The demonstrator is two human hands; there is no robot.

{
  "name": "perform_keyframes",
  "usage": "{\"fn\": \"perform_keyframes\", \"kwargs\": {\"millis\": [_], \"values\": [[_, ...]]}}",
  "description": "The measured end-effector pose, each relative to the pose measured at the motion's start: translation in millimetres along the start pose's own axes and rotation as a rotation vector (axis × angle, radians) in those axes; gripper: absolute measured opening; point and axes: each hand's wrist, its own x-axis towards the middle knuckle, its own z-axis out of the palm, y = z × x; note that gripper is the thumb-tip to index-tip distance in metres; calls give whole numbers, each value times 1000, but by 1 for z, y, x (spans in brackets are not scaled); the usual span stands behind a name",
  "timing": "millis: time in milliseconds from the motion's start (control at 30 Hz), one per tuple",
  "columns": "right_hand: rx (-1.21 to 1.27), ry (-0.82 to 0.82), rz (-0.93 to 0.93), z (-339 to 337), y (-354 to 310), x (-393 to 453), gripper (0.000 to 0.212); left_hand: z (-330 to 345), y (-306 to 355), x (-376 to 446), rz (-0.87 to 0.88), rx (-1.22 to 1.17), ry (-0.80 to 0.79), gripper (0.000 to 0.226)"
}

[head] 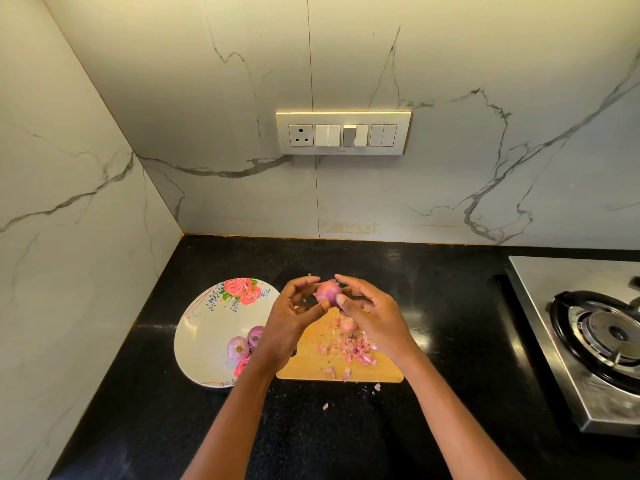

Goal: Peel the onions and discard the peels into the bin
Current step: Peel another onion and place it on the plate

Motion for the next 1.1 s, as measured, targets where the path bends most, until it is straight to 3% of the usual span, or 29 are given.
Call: {"fn": "perform_keyframes", "kwargs": {"millis": [200,800,1100], "values": [[203,24,56,0,-5,-1,26,1,2,2,37,68,-26,47],[383,57,133,1,-10,0,26,7,3,3,37,6,-47,42],[266,118,144,5,-4,4,20,10,-5,-1,20,52,-55,42]]}}
